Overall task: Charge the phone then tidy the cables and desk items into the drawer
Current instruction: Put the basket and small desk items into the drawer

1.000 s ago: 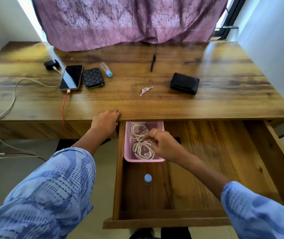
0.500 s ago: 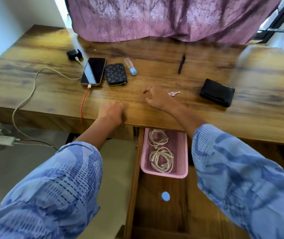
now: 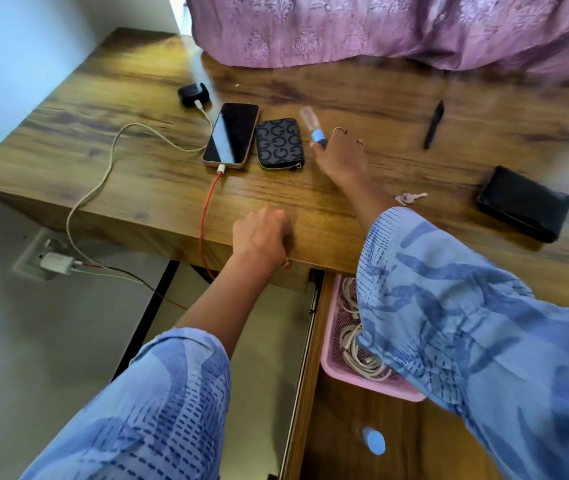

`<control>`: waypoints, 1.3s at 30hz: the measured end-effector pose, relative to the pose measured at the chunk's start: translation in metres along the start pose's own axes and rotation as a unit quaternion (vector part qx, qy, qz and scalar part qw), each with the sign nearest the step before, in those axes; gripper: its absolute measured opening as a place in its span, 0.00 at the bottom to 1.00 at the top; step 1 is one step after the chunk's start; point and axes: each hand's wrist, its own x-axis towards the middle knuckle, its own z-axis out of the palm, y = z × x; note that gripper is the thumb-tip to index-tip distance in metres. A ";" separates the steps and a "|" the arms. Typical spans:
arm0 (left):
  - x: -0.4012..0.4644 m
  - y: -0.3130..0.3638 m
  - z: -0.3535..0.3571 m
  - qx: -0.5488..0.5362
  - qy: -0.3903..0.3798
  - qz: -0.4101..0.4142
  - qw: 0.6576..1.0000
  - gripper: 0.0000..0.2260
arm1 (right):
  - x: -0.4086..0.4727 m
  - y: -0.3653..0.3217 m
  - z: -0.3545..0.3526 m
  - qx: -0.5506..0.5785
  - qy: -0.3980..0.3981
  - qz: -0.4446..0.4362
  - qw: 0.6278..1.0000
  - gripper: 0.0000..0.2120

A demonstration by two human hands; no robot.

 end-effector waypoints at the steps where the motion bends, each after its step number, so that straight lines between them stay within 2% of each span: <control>1: 0.000 0.001 0.001 0.000 0.000 -0.001 1.000 0.17 | 0.002 0.000 -0.001 -0.001 0.009 0.006 1.000 0.22; 6: 0.003 0.000 0.003 0.000 0.004 -0.001 1.000 0.19 | 0.007 0.004 0.001 -0.006 0.024 0.004 1.000 0.19; 12: -0.003 -0.004 0.006 -0.012 0.020 0.012 1.000 0.17 | -0.022 0.024 -0.021 0.183 0.020 0.027 0.983 0.14; 15: -0.008 -0.003 0.006 -0.006 0.033 0.017 0.999 0.16 | -0.062 0.042 -0.048 0.237 0.037 0.019 0.971 0.07; 19: -0.017 0.000 0.010 0.061 0.038 0.036 0.997 0.17 | -0.127 0.070 -0.085 0.265 0.048 -0.001 0.963 0.06; 23: -0.031 0.006 0.022 0.162 0.077 0.068 0.981 0.10 | -0.202 0.103 -0.115 0.282 0.030 -0.026 0.959 0.08; 26: -0.042 0.016 0.035 0.182 0.089 0.094 0.975 0.12 | -0.260 0.132 -0.131 0.269 -0.016 -0.050 0.962 0.09; 32: -0.060 0.046 0.057 0.142 0.078 0.152 0.975 0.26 | -0.360 0.175 -0.131 0.216 -0.065 -0.037 0.973 0.12; 39: -0.066 0.058 0.063 0.152 0.056 0.126 0.979 0.26 | -0.406 0.197 -0.087 0.161 -0.107 -0.045 0.980 0.16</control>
